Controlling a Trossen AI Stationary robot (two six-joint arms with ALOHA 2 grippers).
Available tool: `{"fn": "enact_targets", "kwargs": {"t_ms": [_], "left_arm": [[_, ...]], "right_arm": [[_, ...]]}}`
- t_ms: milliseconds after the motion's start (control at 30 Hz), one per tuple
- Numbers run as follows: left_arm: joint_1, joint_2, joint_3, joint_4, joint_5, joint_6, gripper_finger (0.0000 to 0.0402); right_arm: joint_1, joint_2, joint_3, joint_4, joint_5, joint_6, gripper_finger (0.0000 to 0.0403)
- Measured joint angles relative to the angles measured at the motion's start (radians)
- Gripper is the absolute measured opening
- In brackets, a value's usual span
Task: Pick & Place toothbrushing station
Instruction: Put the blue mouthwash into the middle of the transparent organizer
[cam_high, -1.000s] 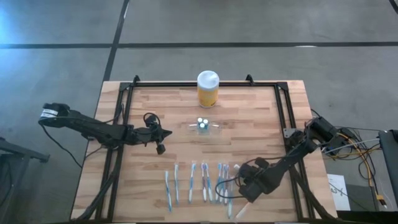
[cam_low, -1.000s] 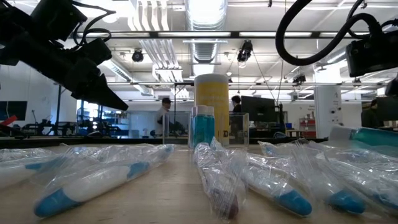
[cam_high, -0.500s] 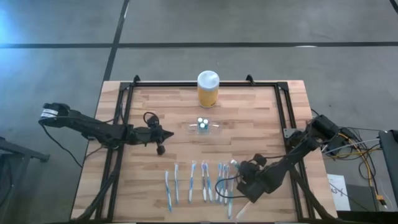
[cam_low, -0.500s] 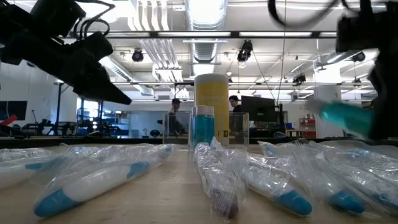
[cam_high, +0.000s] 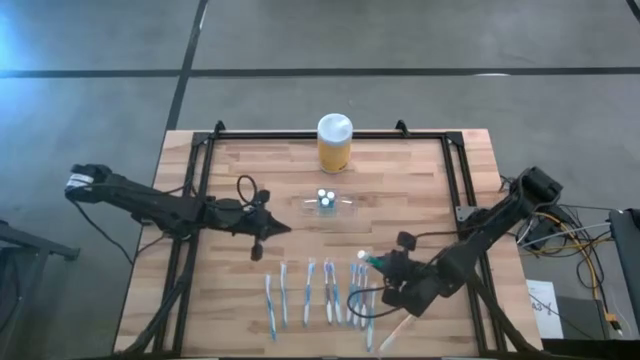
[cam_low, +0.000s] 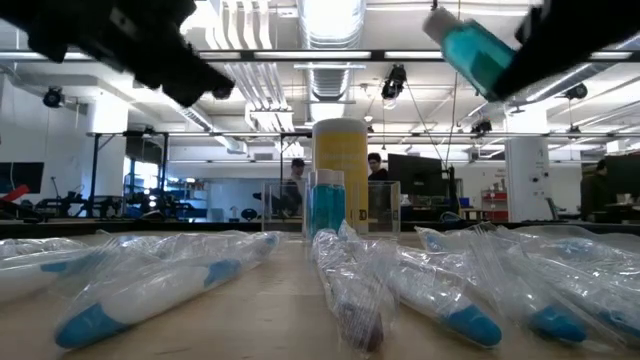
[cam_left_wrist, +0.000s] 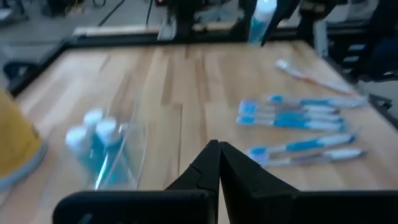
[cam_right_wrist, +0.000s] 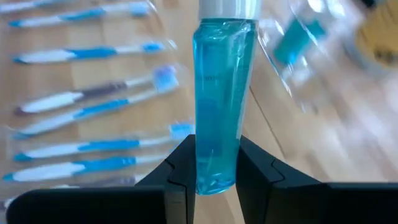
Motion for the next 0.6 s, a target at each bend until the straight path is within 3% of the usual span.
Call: {"fn": "enact_targets", "kwargs": {"t_ms": [200,367,500,600], "left_arm": [[-0.036,0.091,0.178,-0.119,0.001,0.056,0.0090],[-0.067,0.236,0.329,-0.163,0.003,0.117,0.0168],[-0.074,0.335,0.342,-0.024,0.032,0.155,0.0209],[-0.073,0.383,0.321,0.136,0.097,0.171,0.0230]], "right_arm": [[-0.052,0.001,-0.004,0.201,-0.043,-0.298,0.0071],[-0.101,0.035,-0.007,0.292,-0.065,-0.434,0.0073],[-0.119,0.057,-0.010,0.428,-0.064,-0.563,0.0072],[-0.125,0.061,-0.015,0.519,-0.122,-0.655,0.0072]]}}
